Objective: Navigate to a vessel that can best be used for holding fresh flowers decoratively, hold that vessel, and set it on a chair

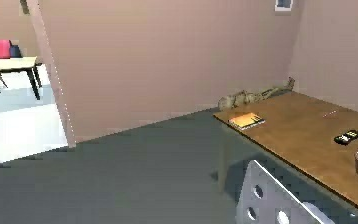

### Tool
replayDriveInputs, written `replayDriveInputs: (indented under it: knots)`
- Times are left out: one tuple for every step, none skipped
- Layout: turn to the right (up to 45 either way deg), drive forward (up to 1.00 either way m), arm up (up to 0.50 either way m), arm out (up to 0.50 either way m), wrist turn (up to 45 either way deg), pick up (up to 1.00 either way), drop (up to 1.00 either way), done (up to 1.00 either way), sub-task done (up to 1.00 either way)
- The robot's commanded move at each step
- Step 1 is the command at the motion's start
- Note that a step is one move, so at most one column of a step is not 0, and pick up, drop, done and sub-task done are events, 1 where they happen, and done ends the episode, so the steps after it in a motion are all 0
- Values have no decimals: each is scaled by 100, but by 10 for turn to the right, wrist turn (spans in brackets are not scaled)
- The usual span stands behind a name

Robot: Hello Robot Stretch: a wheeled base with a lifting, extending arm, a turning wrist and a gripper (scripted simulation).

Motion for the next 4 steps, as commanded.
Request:
replayDriveInputs:
  knots:
    - [-270, 0, 0, 0, 0, 0, 0, 0, 0]
    - [0, 60, 0, 0, 0, 0, 0, 0, 0]
    - [330, 0, 0, 0, 0, 0, 0, 0, 0]
    - [0, 100, 0, 0, 0, 0, 0, 0, 0]
